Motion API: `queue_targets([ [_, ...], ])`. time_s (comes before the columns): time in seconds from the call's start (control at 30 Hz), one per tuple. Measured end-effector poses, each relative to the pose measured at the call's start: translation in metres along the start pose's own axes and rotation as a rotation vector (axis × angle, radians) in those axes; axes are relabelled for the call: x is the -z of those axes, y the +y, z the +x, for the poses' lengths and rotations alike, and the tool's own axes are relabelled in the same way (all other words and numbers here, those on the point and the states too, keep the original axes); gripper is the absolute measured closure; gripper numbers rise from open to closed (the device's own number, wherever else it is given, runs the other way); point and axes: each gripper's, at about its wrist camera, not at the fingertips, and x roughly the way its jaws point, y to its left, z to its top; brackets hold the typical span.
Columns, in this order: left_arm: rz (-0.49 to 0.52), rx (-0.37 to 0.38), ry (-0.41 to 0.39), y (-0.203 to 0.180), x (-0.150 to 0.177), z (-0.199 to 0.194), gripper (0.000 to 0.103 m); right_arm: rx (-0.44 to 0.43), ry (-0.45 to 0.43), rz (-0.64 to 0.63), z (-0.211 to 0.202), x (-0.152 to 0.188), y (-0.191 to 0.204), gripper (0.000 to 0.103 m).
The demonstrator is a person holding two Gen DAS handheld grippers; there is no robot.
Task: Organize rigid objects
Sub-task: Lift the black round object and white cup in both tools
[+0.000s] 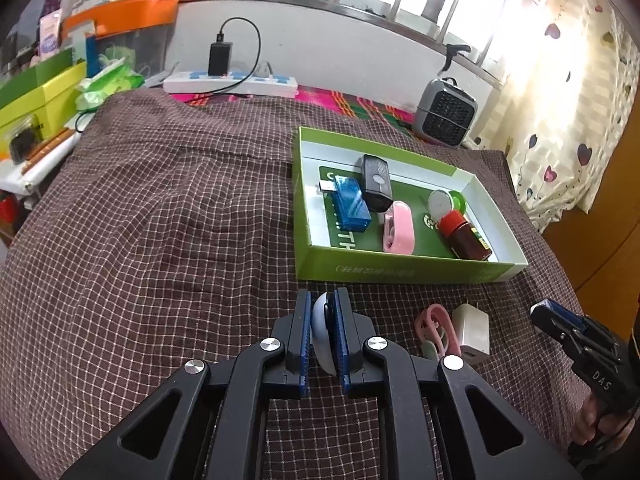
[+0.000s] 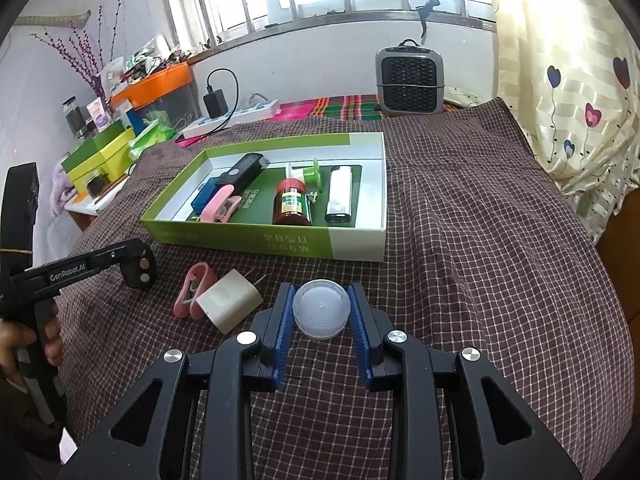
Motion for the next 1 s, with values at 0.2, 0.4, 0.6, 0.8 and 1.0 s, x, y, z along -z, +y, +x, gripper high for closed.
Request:
queue_targets([
  [0.2, -0.001, 0.021, 0.034, 0.001, 0.005, 0.006, 0.073, -0.004, 0.004, 0.000, 0.001, 0.001, 0.000, 0.074],
  [0.4, 0.017, 0.022, 0.065, -0.005, 0.011, 0.015, 0.069, -0.005, 0.009, -0.002, 0.003, 0.001, 0.000, 0.074],
  [0.6, 0.032, -0.016, 0.066, -0.007, 0.012, 0.019, 0.072, -0.004, 0.010, -0.001, 0.003, 0.001, 0.001, 0.074],
  [0.8, 0.033, -0.035, 0.059, -0.006, 0.012, 0.019, 0.075, -0.004, 0.010, -0.004, 0.003, 0.000, 0.001, 0.074],
  [1.0, 0.019, -0.040, 0.042, -0.003, 0.008, 0.011, 0.075, 0.000, 0.008, -0.009, 0.002, -0.001, 0.002, 0.074],
])
